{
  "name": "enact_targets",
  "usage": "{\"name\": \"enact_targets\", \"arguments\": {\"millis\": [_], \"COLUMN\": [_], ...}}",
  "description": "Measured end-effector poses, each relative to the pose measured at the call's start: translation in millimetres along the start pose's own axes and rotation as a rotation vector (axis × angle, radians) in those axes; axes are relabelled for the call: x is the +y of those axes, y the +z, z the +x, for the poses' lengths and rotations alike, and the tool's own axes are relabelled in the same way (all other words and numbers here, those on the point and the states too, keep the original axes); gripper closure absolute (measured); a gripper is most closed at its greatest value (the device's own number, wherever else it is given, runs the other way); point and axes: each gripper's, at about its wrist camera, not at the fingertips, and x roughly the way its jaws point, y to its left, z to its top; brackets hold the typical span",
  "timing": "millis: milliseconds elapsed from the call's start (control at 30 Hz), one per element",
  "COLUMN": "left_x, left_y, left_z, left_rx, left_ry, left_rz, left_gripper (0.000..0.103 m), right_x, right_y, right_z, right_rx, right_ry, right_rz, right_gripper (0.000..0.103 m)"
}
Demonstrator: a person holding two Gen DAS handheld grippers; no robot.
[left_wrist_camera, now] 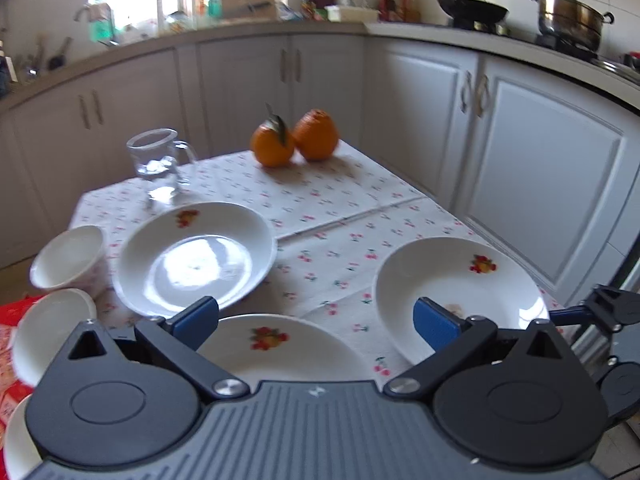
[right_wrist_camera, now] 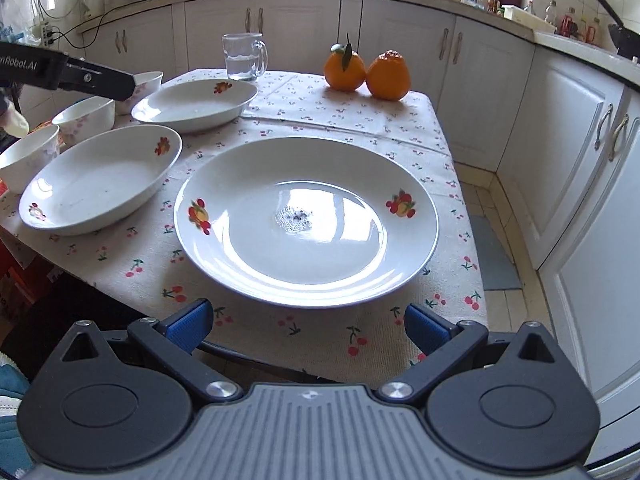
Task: Organize plates and bowls
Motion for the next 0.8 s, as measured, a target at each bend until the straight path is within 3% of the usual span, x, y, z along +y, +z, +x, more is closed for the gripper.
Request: {"name": "enact_targets", "arguments": {"millis": [200,367,600,800], "left_x": [-22,-43,-56,-58], "left_y": [25,37,45,48], "left_z": [47,90,144,163], "left_rx": [0.11,0.224,0.369,0.439], "left_ry": [-0.148,-0.251,-0.338,-0.372], "left_rz": [0.073,0.137,0.179,0.211], "left_gripper": [0.001,0.001,0.007,0.023], "right_x": [-12,-17,-22,-24], "right_y": [2,-1,-4,-2], "right_z": [12,15,14,16], "right_rx": [-0.004,-0.038,-0.08,-0.077], "right_ry": [0.068,0.07,0.098,0.117], "right_rz": [0.005,0.004,-0.024,-0.043], "right_gripper": [0.0,0.0,0.0,0.0]}}
